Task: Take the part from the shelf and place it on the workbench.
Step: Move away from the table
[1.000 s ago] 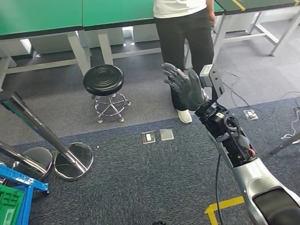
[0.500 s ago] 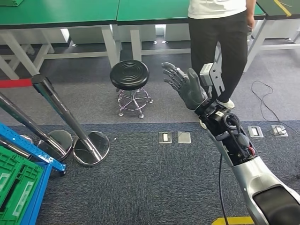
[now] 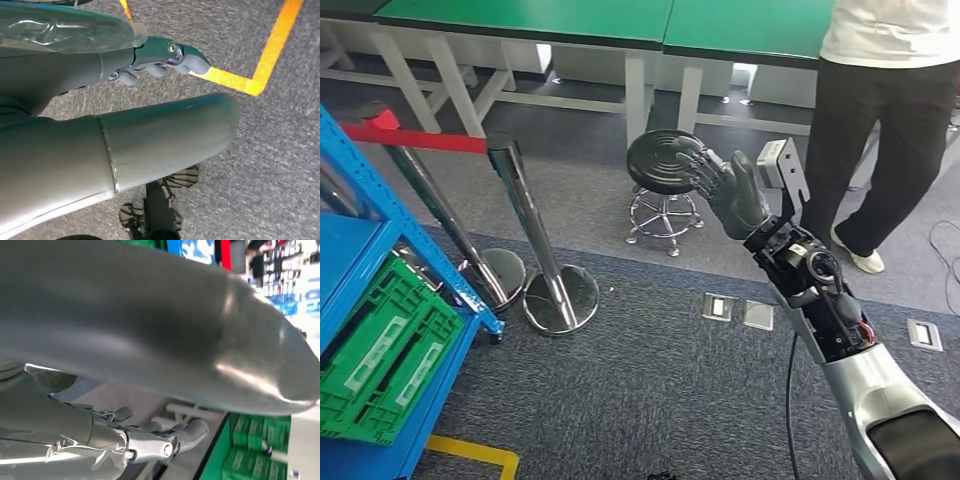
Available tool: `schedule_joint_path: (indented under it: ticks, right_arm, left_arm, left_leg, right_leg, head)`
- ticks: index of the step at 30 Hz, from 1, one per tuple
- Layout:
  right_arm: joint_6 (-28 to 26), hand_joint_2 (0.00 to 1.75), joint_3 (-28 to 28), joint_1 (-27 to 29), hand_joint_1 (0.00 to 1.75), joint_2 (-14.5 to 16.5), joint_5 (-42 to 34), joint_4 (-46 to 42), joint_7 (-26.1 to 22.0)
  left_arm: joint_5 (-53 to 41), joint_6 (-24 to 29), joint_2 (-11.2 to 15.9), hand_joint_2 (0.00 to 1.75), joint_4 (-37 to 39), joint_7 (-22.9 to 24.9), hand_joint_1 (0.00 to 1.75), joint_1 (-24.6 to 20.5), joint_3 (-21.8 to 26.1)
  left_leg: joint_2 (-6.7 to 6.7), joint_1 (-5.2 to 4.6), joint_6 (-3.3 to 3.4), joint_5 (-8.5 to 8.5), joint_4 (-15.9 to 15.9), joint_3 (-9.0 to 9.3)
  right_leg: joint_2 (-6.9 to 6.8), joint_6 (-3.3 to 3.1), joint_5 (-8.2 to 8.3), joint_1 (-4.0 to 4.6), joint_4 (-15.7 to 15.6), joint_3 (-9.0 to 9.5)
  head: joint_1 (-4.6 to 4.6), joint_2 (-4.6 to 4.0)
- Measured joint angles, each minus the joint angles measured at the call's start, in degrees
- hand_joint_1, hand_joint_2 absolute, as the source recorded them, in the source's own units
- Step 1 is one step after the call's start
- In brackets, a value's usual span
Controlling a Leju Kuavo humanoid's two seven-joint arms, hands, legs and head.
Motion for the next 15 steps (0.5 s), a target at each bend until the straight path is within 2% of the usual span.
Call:
schedule_joint_path:
  ticks: [1,2,3,4,5,7,8,9,11,12,13,14,15]
  right_arm:
    - [0.0,0.00,0.0,0.0,0.00,0.0,0.0,0.0,0.0]
    - [0.0,0.00,0.0,0.0,0.00,0.0,0.0,0.0,0.0]
    - [0.0,0.00,0.0,0.0,0.00,0.0,0.0,0.0,0.0]
    - [0.0,0.00,0.0,0.0,0.00,0.0,0.0,0.0,0.0]
    - [0.0,0.00,0.0,0.0,0.00,0.0,0.0,0.0,0.0]
    - [0.0,0.00,0.0,0.0,0.00,0.0,0.0,0.0,-0.1]
    - [0.1,0.00,0.1,-0.1,0.00,0.0,0.0,0.0,-0.1]
    - [0.1,0.00,0.1,-0.1,0.00,0.0,0.0,0.0,-0.2]
    - [0.1,0.00,0.1,-0.2,0.00,0.0,0.0,0.0,-0.2]
    - [0.1,0.00,0.1,-0.2,0.00,0.0,0.0,0.0,-0.2]
    - [0.1,0.00,0.1,-0.2,0.00,0.0,0.0,0.0,-0.2]
    - [0.1,0.00,0.2,-0.1,0.00,0.0,0.0,0.0,-0.2]
    - [0.1,0.00,0.2,-0.1,0.00,0.0,0.0,0.0,-0.2]
  left_arm:
    - [0.0,0.0,0.0,0.00,0.0,0.0,0.00,0.0,0.0]
    - [0.0,0.0,0.0,0.00,0.0,0.0,0.00,0.0,0.0]
    - [0.0,0.0,0.0,0.00,0.0,0.0,0.00,0.0,0.0]
    - [0.0,0.0,0.0,0.00,0.0,0.0,0.00,-0.1,0.0]
    - [0.0,0.0,0.0,0.00,0.0,0.0,0.00,0.0,0.0]
    - [0.0,0.0,0.0,0.00,0.0,0.1,0.00,0.2,0.0]
    - [0.0,0.0,0.1,0.00,0.0,0.1,0.00,0.3,0.0]
    - [0.0,0.0,0.1,0.00,0.0,0.1,0.00,0.3,0.0]
    - [0.0,0.0,0.1,0.00,0.0,0.1,0.00,0.0,0.0]
    - [0.0,0.0,0.0,0.00,0.0,0.1,0.00,-0.1,0.0]
    - [0.0,0.0,0.0,0.00,0.0,0.1,0.00,-0.1,0.0]
    - [0.0,0.0,0.0,0.00,0.0,0.1,0.00,0.0,0.0]
    - [0.0,0.0,0.0,0.00,0.0,0.1,0.00,0.1,0.0]
  left_leg:
    - [-0.84,0.02,-0.07,-0.05,0.1,0.13]
    - [-1.61,0.05,-0.18,-0.10,0.1,0.15]
    - [-2.39,0.07,-0.38,-0.12,0.3,0.02]
    - [-3.11,0.16,-0.68,-0.04,0.4,-0.28]
    - [-3.84,0.30,-1.05,0.14,0.4,-0.66]
    - [-4.99,0.54,-1.88,0.52,0.3,-1.19]
    - [-4.19,0.44,-2.21,0.24,0.6,-1.47]
    - [-2.56,0.28,-2.48,-0.71,2.2,-2.25]
    - [1.56,0.10,-2.92,-4.15,9.0,-5.54]
    - [2.63,0.21,-3.13,-5.87,13.2,-7.68]
    - [3.11,0.37,-3.33,-6.79,16.3,-9.26]
    - [3.37,0.52,-3.49,-6.68,17.4,-9.83]
    - [3.64,0.65,-3.60,-5.50,16.0,-9.05]
  right_leg:
    - [0.57,-0.20,2.59,-0.03,-3.9,1.48]
    - [2.00,-0.43,4.75,-0.11,-8.1,3.22]
    - [3.47,-0.59,6.20,-0.24,-11.8,4.73]
    - [4.67,-0.69,6.81,-0.28,-14.2,5.78]
    - [5.28,-0.79,6.69,-0.27,-15.1,6.25]
    - [4.03,-1.12,6.74,-0.29,-15.9,6.75]
    - [3.23,-1.43,6.92,-0.39,-16.3,6.98]
    - [2.33,-1.74,7.10,-0.49,-16.7,7.20]
    - [0.53,-2.18,7.25,-0.40,-17.1,7.43]
    - [-0.34,-2.28,7.23,-0.30,-17.1,7.41]
    - [-1.16,-2.32,7.18,-0.25,-17.1,7.39]
    - [-1.95,-2.32,7.13,-0.24,-17.1,7.39]
    - [-2.69,-2.26,7.05,-0.27,-17.1,7.44]
  head:
    - [0.16,0.00]
    - [0.33,0.00]
    - [0.38,0.00]
    - [0.42,0.00]
    - [0.42,0.00]
    - [0.48,0.00]
    - [0.35,0.00]
    - [0.00,0.00]
    - [-0.86,0.00]
    - [-1.18,0.00]
    - [-1.32,0.00]
    - [-1.41,0.00]
    - [-1.49,0.00]
